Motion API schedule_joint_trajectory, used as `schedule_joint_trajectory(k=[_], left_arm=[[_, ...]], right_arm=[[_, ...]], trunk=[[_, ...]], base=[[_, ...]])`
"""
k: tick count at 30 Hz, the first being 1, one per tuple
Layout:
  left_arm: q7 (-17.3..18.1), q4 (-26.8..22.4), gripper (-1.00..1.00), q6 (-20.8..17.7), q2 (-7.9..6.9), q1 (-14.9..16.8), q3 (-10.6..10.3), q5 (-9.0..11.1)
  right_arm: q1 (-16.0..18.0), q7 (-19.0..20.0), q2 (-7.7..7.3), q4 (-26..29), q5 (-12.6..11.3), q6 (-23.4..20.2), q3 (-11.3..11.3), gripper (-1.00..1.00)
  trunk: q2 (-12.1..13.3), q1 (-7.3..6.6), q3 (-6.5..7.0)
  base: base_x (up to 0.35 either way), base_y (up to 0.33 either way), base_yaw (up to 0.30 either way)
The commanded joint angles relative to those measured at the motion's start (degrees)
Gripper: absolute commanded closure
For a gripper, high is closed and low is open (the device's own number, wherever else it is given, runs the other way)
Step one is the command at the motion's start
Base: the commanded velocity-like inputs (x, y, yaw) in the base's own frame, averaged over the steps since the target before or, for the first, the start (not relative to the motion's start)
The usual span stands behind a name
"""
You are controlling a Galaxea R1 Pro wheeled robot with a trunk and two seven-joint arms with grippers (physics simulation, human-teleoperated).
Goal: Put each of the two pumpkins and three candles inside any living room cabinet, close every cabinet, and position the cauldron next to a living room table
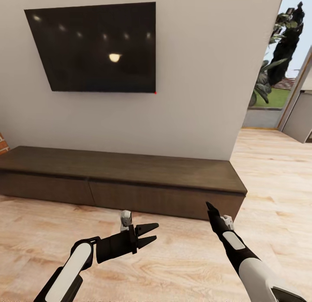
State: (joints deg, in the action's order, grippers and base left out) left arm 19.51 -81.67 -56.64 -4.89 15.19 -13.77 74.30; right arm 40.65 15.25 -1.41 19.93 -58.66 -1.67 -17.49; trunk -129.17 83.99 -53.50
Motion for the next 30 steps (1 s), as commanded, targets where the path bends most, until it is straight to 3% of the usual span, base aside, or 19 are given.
schedule_joint_trajectory(k=[1,10,25,30], left_arm=[[0.43,0.02,-1.0,-0.05,-0.03,0.03,-0.06,-0.29],[0.57,0.02,-1.0,-0.05,-0.07,0.08,-0.11,-0.22],[0.52,-0.06,-1.0,-0.05,0.12,0.08,-0.45,-0.37],[0.39,-0.13,-1.0,-0.05,0.14,0.08,-1.49,-0.45]], right_arm=[[0.04,0.34,0.01,-0.06,-0.56,-0.18,-0.17,-1.0],[0.05,2.38,-0.16,-0.03,-1.18,-0.69,-0.24,-1.0],[0.05,12.78,-0.37,0.6,-1.33,-2.19,-0.38,-1.0],[0.05,16.8,-0.3,0.65,-1.33,-3.6,-0.41,-1.0]], trunk=[[-0.44,0.21,-0.23],[-4.05,2.19,-1.85],[-10.06,5.49,-4.54],[-12.07,6.58,-5.44]], base=[[0.0,0.0,0.0],[0.0,0.0,0.0],[0.0,0.0,0.0],[0.0,0.0,0.0]])
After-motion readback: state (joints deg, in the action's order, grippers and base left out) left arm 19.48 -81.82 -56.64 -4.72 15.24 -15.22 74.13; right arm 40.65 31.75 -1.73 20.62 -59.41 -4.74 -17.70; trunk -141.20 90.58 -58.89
